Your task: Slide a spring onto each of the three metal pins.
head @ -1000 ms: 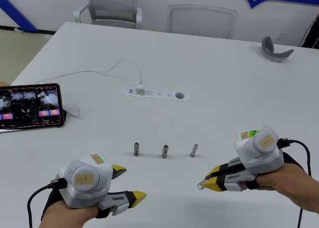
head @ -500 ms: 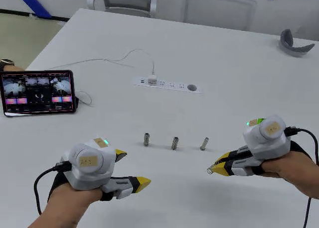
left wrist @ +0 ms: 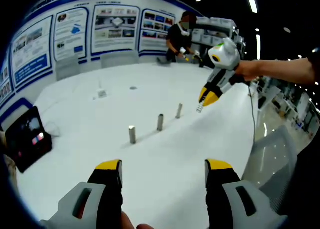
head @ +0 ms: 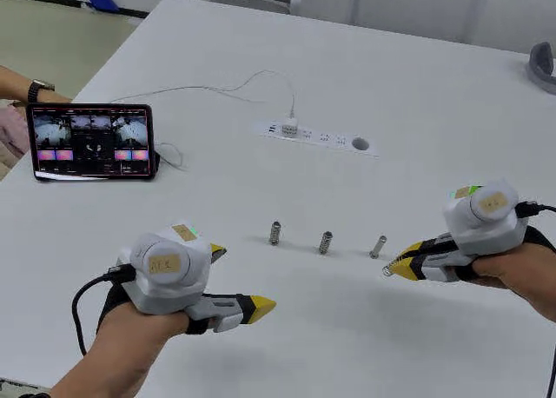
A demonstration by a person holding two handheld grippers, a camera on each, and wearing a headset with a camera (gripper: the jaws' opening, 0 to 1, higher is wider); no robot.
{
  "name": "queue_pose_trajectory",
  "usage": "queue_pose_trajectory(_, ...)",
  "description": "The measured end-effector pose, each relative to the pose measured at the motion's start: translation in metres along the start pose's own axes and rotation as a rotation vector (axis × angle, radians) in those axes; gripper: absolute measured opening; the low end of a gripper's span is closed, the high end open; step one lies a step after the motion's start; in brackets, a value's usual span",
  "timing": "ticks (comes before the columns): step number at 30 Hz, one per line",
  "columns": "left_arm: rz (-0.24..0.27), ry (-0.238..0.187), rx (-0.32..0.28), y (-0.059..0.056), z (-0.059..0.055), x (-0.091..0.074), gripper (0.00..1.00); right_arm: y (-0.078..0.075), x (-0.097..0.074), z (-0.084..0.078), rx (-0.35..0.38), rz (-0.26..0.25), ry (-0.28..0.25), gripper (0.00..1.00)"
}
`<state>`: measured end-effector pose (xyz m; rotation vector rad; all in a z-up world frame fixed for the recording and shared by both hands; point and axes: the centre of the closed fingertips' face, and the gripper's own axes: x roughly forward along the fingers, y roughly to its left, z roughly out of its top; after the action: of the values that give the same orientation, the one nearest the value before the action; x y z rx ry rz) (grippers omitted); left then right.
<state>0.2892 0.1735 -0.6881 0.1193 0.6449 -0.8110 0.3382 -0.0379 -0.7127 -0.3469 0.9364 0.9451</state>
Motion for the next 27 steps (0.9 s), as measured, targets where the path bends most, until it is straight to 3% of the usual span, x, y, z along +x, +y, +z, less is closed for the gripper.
queue_pose_trajectory(9, 0.021, 0.002, -0.028, 0.007, -0.005, -0.006, 0.69, -0.024, 0.005, 0.006, -0.015, -0.027, 0.000, 0.12)
queue_pose_trajectory(19, 0.017, 0.010, -0.036, 0.005, -0.008, -0.006, 0.70, -0.047, 0.005, 0.011, -0.008, -0.057, -0.009, 0.12)
queue_pose_trajectory(27, 0.020, 0.012, -0.035, 0.006, -0.007, -0.006, 0.72, -0.051, 0.008, 0.017, -0.006, -0.065, -0.014, 0.12)
